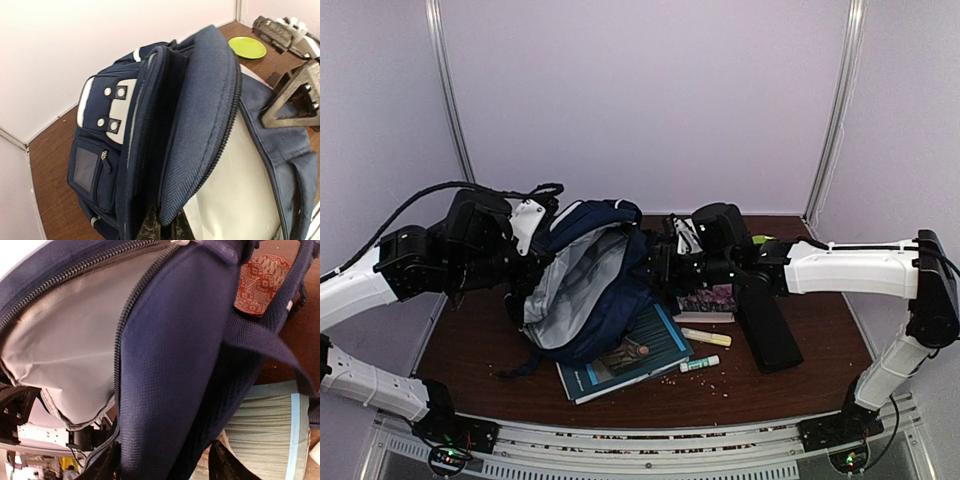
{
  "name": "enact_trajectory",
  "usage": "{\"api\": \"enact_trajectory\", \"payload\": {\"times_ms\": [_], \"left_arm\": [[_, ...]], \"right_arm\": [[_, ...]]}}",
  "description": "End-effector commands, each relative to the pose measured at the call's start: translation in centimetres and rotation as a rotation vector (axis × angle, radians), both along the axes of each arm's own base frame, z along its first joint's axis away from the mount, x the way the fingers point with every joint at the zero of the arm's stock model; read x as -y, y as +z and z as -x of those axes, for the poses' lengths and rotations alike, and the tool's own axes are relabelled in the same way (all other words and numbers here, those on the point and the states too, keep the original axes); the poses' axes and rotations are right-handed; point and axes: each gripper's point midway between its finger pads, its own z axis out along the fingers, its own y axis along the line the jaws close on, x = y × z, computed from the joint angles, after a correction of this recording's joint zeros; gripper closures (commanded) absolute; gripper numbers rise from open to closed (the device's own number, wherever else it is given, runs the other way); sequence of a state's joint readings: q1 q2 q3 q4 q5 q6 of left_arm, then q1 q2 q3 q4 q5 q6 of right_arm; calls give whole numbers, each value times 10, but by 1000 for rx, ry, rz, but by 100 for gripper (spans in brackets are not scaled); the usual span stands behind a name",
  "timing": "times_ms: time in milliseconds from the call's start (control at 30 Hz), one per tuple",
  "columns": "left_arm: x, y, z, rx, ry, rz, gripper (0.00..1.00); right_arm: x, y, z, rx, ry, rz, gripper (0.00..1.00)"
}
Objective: Pack the student bag
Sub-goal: Adjust the student bag at the center of the board, then adjust the personal item at the center of the board.
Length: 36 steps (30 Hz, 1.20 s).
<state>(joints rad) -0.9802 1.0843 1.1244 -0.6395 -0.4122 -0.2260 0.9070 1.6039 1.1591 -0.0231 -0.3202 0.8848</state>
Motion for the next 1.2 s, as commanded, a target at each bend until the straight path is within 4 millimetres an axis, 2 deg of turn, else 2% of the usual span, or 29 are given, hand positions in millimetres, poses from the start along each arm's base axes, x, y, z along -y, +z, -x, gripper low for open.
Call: {"api": "enact_trajectory", "payload": {"times_ms": [0, 67, 133, 233, 300, 467, 600, 733, 900, 1000, 1167], "left_arm": [[-27, 50, -12, 130, 115, 61, 100], [-33, 59, -13, 155, 133, 70, 100], [-35, 68, -13, 176, 136, 79, 100], [-33, 73, -13, 188, 123, 91, 100], [-27, 71, -12, 183, 103, 103, 100], [-7, 53, -12, 151, 39, 145, 100], [9, 46, -10, 129, -16, 187, 100], [24, 35, -8, 108, -72, 213, 100], [37, 23, -5, 82, -121, 239, 100], [41, 23, -4, 83, -138, 244, 100], [44, 27, -4, 93, -160, 238, 100]], "right_arm": [[18, 13, 1, 30, -19, 26, 34], [36, 13, 5, 43, -48, 54, 26], [60, 13, 9, 54, -89, 86, 22], [104, 11, 14, 87, -178, 161, 20], [137, 1, 14, 91, -261, 235, 20], [234, -53, 12, 37, -553, 496, 20], [282, -89, 21, -56, -720, 510, 19], [315, -112, 32, -113, -866, 502, 19], [342, -136, 36, -193, -982, 482, 19], [344, -154, 37, -256, -990, 468, 19], [335, -171, 39, -317, -963, 441, 19]]}}
